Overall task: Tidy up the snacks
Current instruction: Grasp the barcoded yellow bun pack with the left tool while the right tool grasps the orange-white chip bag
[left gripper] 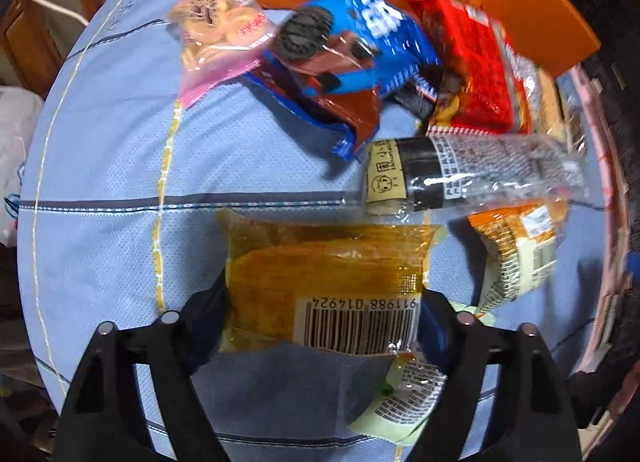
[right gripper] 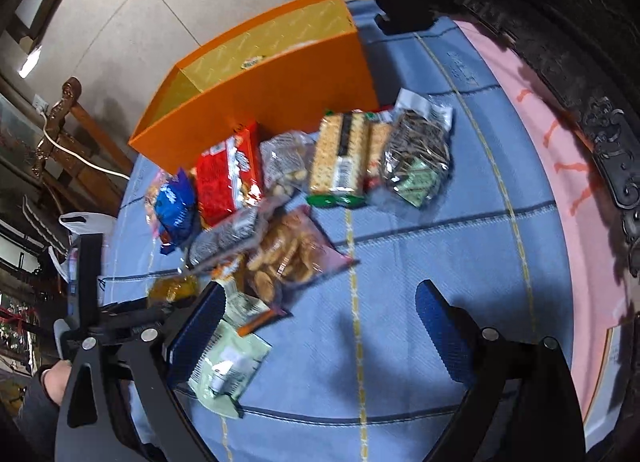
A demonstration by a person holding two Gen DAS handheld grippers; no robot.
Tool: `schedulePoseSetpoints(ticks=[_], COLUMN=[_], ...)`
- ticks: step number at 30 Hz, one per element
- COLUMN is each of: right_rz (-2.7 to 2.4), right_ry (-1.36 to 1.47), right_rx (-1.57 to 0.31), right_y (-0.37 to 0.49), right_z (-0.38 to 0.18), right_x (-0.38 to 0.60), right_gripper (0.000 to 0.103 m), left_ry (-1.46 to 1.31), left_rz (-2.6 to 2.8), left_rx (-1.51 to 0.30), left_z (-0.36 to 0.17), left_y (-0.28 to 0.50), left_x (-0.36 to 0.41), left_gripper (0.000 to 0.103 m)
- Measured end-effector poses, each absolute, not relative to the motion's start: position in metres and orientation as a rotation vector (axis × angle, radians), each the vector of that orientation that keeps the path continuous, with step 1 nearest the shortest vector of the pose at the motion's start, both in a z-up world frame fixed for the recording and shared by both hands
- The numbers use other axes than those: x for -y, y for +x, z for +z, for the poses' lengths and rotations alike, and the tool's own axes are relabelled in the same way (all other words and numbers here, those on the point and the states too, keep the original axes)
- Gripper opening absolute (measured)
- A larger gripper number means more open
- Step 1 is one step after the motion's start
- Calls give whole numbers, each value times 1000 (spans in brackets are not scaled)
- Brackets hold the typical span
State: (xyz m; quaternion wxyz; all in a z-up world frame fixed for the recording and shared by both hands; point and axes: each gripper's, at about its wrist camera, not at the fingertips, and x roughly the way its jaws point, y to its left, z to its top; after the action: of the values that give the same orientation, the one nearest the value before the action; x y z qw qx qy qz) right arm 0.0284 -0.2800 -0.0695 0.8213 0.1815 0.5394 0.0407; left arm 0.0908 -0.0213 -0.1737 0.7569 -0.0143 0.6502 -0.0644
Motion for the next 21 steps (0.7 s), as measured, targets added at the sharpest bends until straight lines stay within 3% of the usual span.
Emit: schedulePoseSetpoints(ticks=[10, 12, 14, 17, 18, 19, 21], right_rz=[314, 340, 375, 347, 335, 321, 321], right_ry=[147, 111, 69, -7, -34, -61, -82], right_rx=[-1210, -1204, -1221, -1232, -1245, -1263, -1276], right_y=[36, 42, 49, 57, 61, 65, 67], right_z=[-97, -99, -103, -113, -121, -129, -140], right_x=[195, 179, 161, 146, 142, 140, 139], right_gripper=[96, 89, 67, 63, 59, 44, 43], left_ry=[-10, -18, -27, -35, -37, -39, -45], left_rz=[-123, -111, -106, -113, -113, -111, -110], left_rx=[-1373, -1382, -1377, -1365, -1366, -1369, -1383], left_z=[-145, -144, -143, -139, -140, -141, -143], left_y=[72, 70, 70, 66, 65, 63, 62], left_x=[-21, -27, -30, -38, -39, -43, -44], left_gripper=[74, 74, 74, 74, 74, 74, 74])
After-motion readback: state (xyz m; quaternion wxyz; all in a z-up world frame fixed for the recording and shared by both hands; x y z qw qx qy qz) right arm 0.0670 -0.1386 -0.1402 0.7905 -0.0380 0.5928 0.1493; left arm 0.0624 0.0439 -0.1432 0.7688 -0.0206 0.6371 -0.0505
